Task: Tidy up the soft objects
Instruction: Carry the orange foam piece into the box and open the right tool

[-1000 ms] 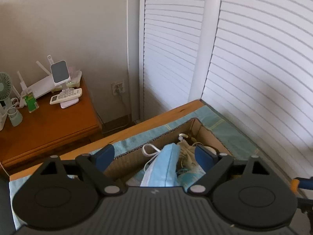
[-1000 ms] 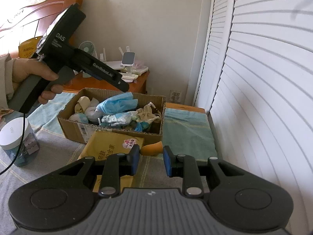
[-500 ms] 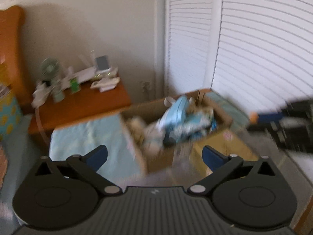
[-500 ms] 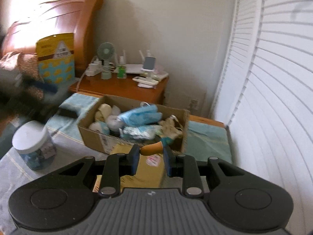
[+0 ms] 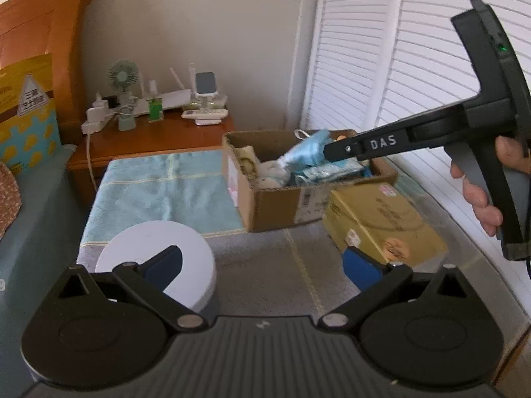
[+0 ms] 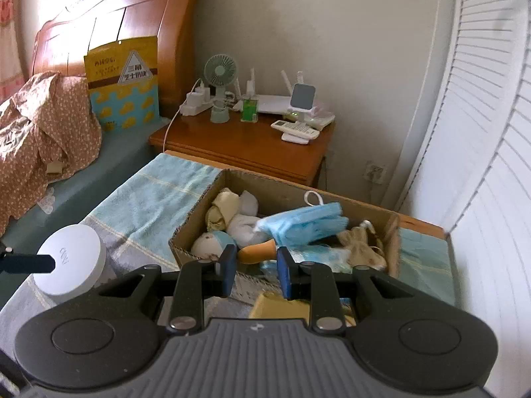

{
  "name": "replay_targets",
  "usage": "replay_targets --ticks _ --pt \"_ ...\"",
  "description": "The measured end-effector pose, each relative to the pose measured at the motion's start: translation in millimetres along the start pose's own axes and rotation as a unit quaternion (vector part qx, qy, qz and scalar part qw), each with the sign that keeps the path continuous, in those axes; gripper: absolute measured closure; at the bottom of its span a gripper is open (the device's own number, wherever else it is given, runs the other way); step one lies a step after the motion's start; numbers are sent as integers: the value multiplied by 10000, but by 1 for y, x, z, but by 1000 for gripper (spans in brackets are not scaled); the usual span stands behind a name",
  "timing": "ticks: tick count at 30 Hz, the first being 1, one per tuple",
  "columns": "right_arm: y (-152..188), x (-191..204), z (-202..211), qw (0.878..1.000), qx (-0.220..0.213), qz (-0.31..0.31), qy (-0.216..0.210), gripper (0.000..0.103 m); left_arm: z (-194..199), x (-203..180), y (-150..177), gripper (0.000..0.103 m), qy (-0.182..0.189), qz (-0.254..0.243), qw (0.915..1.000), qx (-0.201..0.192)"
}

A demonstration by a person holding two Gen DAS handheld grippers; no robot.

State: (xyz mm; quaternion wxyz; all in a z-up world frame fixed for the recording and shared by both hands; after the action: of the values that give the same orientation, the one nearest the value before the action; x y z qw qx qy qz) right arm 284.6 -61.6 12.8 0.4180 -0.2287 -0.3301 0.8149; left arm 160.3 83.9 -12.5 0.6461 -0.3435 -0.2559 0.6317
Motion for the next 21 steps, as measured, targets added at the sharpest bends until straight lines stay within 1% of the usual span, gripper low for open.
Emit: replay_targets --ticks 5,8,10,12,14,16,18,21 --pt "-6 4 -22 9998 168 -37 -23 73 -7 7 4 1 -115 35 9999 90" --pt "-6 4 -30 9996 248 -104 -44 70 -8 9 7 1 -257 14 9997 38" --pt "-5 5 -33 9995 273 -163 -72 60 -9 9 8 1 -351 -43 9994 57" --pt "-5 6 -32 9995 219 -205 -47 34 -9 9 9 1 -355 -73 9993 65" --pt "-4 6 -29 9996 165 -234 -43 25 -8 9 9 1 -301 -42 9995 63" --pt "-5 5 -24 9994 118 -328 -22 11 -6 8 9 1 -246 -7 9997 17" --pt "-4 3 -18 9991 74 -425 -36 4 -3 7 7 1 -225 35 9997 -45" --pt "-1 0 -4 9985 32 -537 15 0 2 6 4 1 -227 112 9997 -72"
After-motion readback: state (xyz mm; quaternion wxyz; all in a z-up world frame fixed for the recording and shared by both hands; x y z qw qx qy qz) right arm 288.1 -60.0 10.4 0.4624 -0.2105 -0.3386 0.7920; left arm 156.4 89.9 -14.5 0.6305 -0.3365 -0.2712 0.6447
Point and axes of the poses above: each gripper's, at about its wrist camera, not at the fingertips, and z roughly against the way its jaws point, x to its left, y to its underside, the point moved 2 cm from there along -z, roughly the way its jaws point, and after that the axes turned 4 degrees about z, right-handed, at the moved point
